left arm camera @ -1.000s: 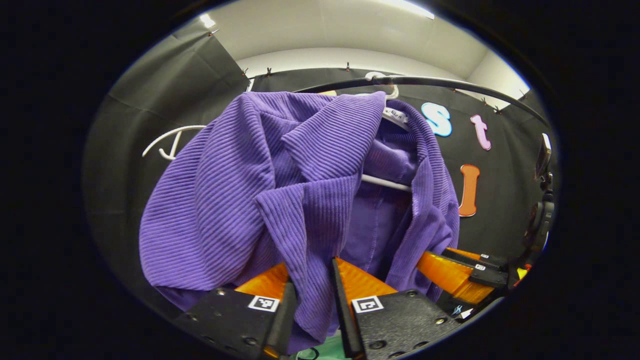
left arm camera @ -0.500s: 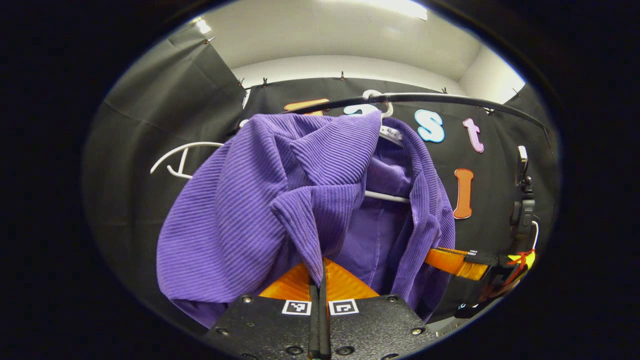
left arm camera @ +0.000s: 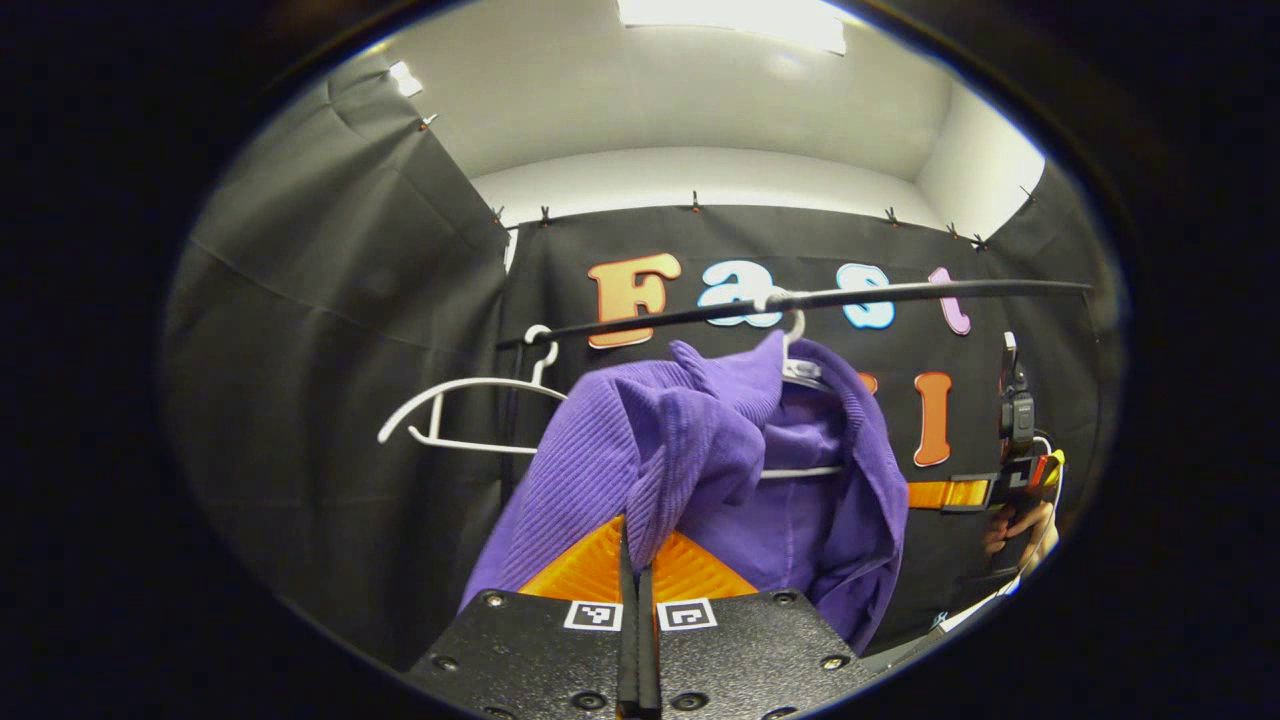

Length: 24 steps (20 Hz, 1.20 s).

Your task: Grasp the clothes on the hanger with both hands and then place them into the laundry hamper below.

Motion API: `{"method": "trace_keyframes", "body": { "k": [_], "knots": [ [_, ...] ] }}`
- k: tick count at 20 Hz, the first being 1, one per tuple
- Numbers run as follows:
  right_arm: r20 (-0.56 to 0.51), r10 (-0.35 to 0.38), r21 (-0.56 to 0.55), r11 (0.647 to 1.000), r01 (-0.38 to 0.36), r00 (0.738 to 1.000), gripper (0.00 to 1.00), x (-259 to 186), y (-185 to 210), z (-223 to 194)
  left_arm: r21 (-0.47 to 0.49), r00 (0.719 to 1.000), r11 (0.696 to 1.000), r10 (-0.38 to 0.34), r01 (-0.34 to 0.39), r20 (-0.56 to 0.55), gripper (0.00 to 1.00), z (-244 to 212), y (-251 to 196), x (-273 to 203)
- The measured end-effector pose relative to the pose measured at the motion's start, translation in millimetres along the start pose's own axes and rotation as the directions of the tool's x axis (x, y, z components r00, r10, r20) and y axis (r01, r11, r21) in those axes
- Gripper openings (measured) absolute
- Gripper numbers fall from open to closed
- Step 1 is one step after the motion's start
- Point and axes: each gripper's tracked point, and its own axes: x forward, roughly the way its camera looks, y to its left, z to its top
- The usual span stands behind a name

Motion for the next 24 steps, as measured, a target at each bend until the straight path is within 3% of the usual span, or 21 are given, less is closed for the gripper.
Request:
{"method": "trace_keyframes", "body": {
  "k": [4, 8, 15, 19, 24],
  "knots": [
    [0.025, 0.046, 0.108, 0.993, -0.049, 0.999, 0.08, 3, -1, 31, -0.015, 0.998, 0.999, 0.052, -0.052, 0.034, 0.0, 32, 37, 5],
    [0.051, 0.061, 0.134, 0.989, -0.068, 0.997, 0.08, 9, -2, 61, -0.013, 0.994, 0.996, 0.091, -0.091, 0.067, 0.0, 55, 63, 12],
    [0.216, -0.002, 0.162, 0.986, -0.034, 0.976, 0.07, 3, -23, 143, -0.004, 0.981, 0.989, 0.15, -0.15, 0.122, 0.0, 90, 104, 33],
    [0.189, 0.068, 0.12, 0.989, -0.092, 0.98, 0.07, -5, -5, 119, 0.017, 0.98, 0.988, 0.147, -0.151, 0.138, 0.0, 98, 101, 36],
    [0.103, 0.153, 0.12, 0.979, -0.165, 0.983, 0.1, -16, 22, 44, 0.026, 0.979, 0.988, 0.148, -0.153, 0.143, 0.0, 103, 92, 28]
  ]
}}
